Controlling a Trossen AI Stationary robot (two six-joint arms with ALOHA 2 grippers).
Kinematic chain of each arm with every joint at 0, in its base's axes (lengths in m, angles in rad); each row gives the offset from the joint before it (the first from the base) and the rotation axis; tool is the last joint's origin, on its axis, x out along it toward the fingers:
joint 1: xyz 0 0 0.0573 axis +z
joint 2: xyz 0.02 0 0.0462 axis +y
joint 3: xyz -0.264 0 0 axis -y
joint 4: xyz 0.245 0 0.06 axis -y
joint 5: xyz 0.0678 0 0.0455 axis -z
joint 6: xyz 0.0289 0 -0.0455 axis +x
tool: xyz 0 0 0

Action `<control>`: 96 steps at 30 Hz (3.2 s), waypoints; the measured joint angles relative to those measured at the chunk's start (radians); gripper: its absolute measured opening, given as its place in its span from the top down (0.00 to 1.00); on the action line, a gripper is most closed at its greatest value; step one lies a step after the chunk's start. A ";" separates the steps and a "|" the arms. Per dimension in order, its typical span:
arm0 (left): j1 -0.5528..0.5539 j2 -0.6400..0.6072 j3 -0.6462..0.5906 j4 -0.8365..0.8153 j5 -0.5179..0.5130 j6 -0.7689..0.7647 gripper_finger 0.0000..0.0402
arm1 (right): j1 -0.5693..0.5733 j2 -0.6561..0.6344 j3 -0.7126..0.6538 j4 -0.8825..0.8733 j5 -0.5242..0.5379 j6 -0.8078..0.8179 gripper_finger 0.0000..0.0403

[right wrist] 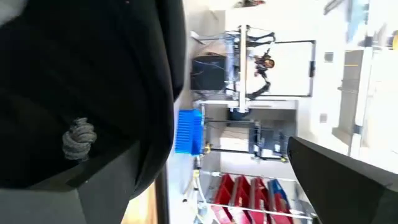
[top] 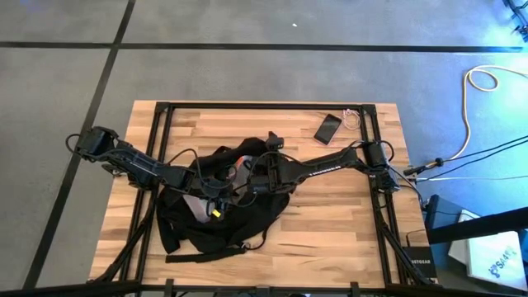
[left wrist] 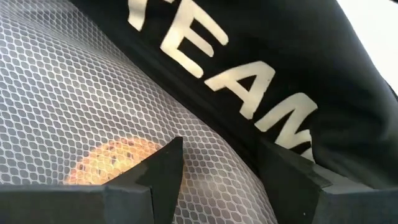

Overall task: Unpack backpack
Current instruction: Put the zipper pouch into the black backpack

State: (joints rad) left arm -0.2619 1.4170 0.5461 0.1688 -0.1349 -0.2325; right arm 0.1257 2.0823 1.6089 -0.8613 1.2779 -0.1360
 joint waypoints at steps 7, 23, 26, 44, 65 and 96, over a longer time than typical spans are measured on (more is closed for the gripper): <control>0.000 0.000 0.000 0.004 0.000 0.002 0.54 | 0.015 -0.039 -0.001 -0.003 0.166 0.096 0.13; 0.000 -0.001 0.002 -0.006 0.004 0.030 0.54 | 0.119 -0.252 -0.001 -0.104 -0.044 0.343 0.36; 0.000 -0.001 0.001 -0.008 0.002 0.032 0.54 | 0.192 -0.258 0.000 -0.185 -0.060 0.454 0.41; 0.001 0.000 0.000 -0.009 -0.167 0.076 0.54 | 0.408 -0.261 0.001 -0.239 -0.032 0.732 0.64; -0.138 -0.490 0.082 -0.398 -0.816 0.377 0.54 | 0.188 -0.205 0.000 0.214 -0.272 0.422 0.33; -0.233 -0.147 0.134 -0.917 -0.904 0.182 0.47 | -0.090 0.131 0.000 0.757 -0.924 0.041 0.55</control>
State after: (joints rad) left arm -0.4947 1.2703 0.6806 -0.7483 -1.0388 -0.0502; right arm 0.0357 2.2130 1.6085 -0.1044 0.3537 -0.0948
